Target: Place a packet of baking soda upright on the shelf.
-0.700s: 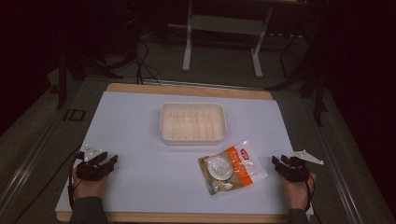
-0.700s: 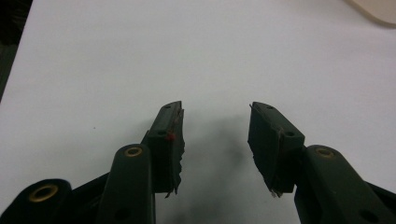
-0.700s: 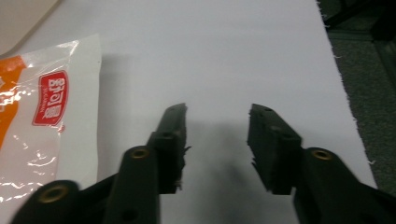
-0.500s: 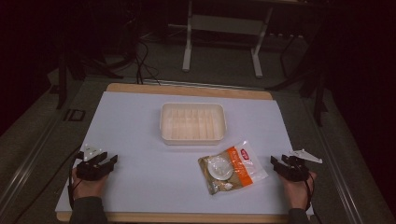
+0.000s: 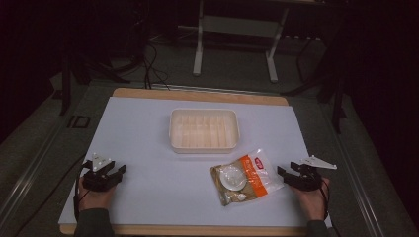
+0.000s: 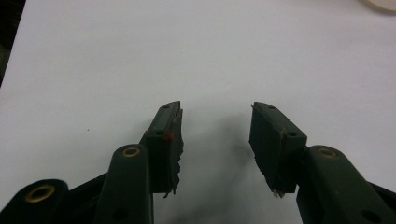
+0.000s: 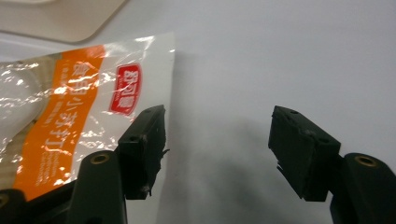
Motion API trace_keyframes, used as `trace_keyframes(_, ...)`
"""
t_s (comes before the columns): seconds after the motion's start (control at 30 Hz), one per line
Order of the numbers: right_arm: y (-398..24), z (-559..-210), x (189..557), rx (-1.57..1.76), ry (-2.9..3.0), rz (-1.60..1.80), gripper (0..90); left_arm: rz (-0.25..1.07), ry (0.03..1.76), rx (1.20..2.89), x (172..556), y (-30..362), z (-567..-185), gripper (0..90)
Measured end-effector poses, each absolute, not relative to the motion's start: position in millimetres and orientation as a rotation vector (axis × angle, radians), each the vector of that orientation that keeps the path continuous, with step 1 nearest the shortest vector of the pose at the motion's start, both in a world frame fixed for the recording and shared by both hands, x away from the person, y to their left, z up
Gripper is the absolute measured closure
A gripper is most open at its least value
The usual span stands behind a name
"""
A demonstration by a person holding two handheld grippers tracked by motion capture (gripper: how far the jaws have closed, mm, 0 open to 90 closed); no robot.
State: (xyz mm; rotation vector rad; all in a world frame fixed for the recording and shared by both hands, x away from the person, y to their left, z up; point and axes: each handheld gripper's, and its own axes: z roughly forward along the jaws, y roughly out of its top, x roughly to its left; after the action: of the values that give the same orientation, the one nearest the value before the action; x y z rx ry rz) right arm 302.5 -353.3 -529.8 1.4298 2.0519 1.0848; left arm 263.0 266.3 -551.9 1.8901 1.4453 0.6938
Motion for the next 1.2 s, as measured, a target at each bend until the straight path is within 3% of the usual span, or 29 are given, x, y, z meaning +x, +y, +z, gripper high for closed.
trace_keyframes(1.2, -315.8, -546.9, 326.7, 1.382, 2.261, 1.12, 30.8, 0.695, 1.443, 1.91, 263.8, 264.8, -552.3, 52.1)
